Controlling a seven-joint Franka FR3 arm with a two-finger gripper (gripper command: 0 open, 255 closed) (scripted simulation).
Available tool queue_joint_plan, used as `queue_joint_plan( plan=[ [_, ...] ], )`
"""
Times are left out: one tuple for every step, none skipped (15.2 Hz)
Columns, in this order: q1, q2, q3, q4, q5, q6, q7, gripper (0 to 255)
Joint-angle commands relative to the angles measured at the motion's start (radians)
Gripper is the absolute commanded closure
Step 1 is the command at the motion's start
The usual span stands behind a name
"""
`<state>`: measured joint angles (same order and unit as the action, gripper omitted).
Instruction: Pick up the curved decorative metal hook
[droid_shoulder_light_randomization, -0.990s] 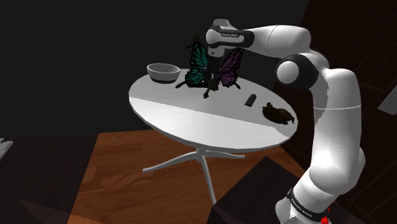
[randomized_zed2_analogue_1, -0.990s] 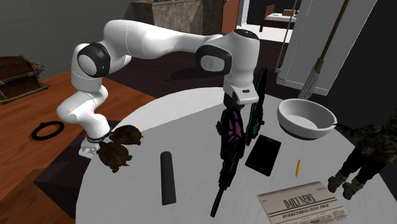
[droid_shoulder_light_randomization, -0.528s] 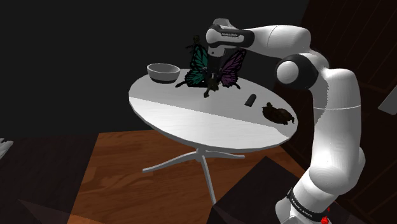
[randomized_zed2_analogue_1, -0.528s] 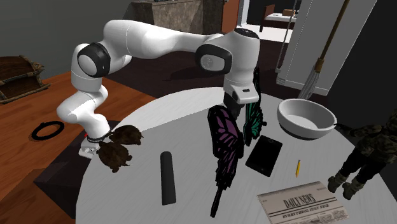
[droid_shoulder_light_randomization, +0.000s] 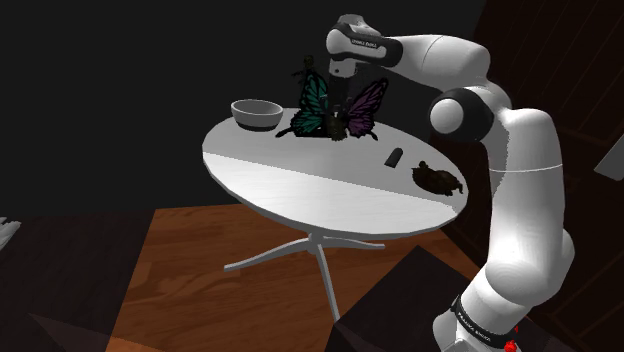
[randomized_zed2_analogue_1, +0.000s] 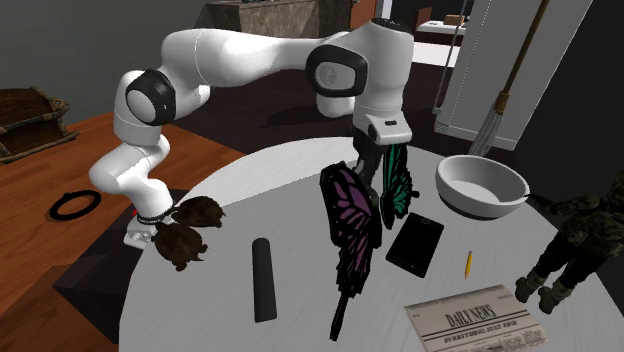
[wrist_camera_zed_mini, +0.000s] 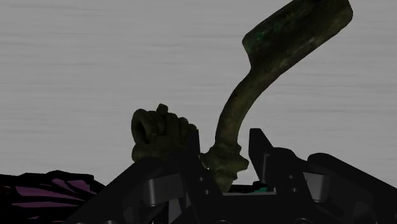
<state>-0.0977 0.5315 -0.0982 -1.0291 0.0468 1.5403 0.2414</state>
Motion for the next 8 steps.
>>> queue_joint_plan(
  plan=[
    [-0.001,0.011,0.000,0.047,0.001,-0.036,0.001,255],
    [-0.003,0.020,0.001,0.076,0.002,-0.055,0.001,255],
    [-0.004,0.030,0.001,0.106,0.002,-0.076,0.001,255],
    [-0.006,0.042,0.001,0.139,0.003,-0.097,0.002,255],
    [-0.008,0.055,0.001,0.176,0.004,-0.120,0.002,255],
    [-0.010,0.071,0.002,0.216,0.006,-0.145,0.002,255],
    [-0.011,0.074,0.002,0.223,0.006,-0.149,0.002,255],
    [-0.011,0.073,0.002,0.222,0.006,-0.149,0.002,255]
  ],
)
